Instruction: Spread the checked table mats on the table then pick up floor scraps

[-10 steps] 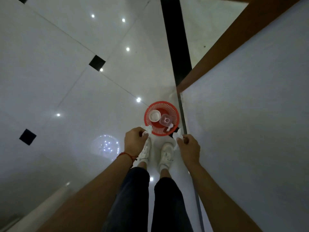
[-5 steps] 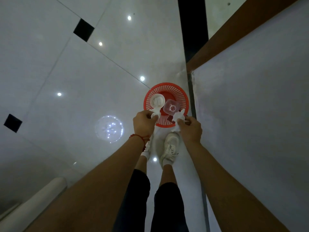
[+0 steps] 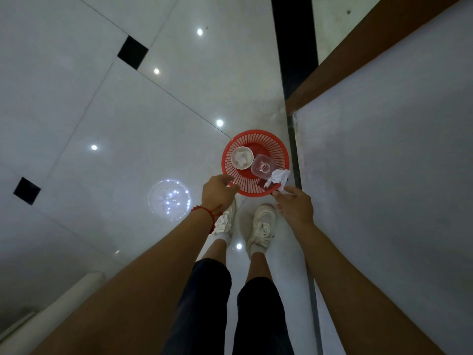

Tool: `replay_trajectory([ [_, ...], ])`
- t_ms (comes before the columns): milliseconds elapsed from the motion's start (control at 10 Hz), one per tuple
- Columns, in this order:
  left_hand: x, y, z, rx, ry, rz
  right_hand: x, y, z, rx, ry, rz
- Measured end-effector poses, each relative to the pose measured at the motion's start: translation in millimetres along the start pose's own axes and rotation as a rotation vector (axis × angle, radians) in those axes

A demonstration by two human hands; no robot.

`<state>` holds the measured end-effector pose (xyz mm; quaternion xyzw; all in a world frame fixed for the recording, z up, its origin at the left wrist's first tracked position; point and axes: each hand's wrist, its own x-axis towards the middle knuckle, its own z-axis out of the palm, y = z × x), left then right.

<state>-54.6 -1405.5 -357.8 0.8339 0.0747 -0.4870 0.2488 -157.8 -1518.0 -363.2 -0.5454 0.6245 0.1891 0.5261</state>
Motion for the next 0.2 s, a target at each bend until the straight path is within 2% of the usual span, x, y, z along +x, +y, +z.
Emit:
replay_trajectory([
  [200, -24, -10, -17, 0.115, 0.014, 0.041, -24, 5, -14, 0.000, -0.024, 0.033],
])
